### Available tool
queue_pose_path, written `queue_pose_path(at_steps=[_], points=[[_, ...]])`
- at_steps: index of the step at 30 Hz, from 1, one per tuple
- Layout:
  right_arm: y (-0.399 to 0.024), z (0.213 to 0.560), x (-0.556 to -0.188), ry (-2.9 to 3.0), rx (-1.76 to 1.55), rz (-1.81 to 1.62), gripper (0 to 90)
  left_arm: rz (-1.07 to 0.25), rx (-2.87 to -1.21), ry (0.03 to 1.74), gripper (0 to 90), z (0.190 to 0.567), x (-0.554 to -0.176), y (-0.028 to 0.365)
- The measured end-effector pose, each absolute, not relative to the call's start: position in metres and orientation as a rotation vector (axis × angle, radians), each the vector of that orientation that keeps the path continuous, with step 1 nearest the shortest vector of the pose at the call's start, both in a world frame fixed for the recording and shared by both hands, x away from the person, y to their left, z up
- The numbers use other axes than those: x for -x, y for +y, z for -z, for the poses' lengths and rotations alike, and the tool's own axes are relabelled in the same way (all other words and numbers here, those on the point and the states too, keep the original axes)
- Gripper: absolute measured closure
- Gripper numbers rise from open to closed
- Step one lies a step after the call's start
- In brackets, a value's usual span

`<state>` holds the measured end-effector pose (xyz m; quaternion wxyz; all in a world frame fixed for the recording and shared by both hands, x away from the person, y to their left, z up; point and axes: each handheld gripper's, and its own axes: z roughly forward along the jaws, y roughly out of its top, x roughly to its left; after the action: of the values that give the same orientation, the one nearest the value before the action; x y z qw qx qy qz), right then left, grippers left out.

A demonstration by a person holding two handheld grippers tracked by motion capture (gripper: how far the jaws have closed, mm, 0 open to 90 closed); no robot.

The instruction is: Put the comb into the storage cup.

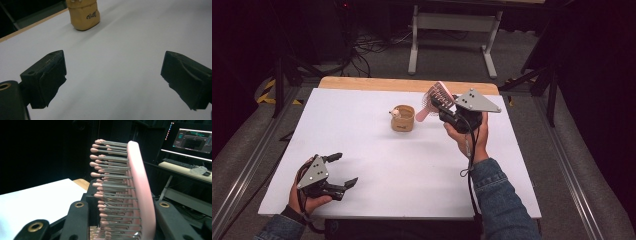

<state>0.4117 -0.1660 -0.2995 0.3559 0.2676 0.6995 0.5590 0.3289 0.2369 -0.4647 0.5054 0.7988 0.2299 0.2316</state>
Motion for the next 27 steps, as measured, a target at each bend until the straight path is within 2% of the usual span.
queue_pose_path(at_steps=[27], points=[[-0.150, 0.298, -0.433, 1.774, -0.702, -1.458, 63.6, -0.569, -1.916, 0.566, 6.8, 0.464, -0.328, 0.239]])
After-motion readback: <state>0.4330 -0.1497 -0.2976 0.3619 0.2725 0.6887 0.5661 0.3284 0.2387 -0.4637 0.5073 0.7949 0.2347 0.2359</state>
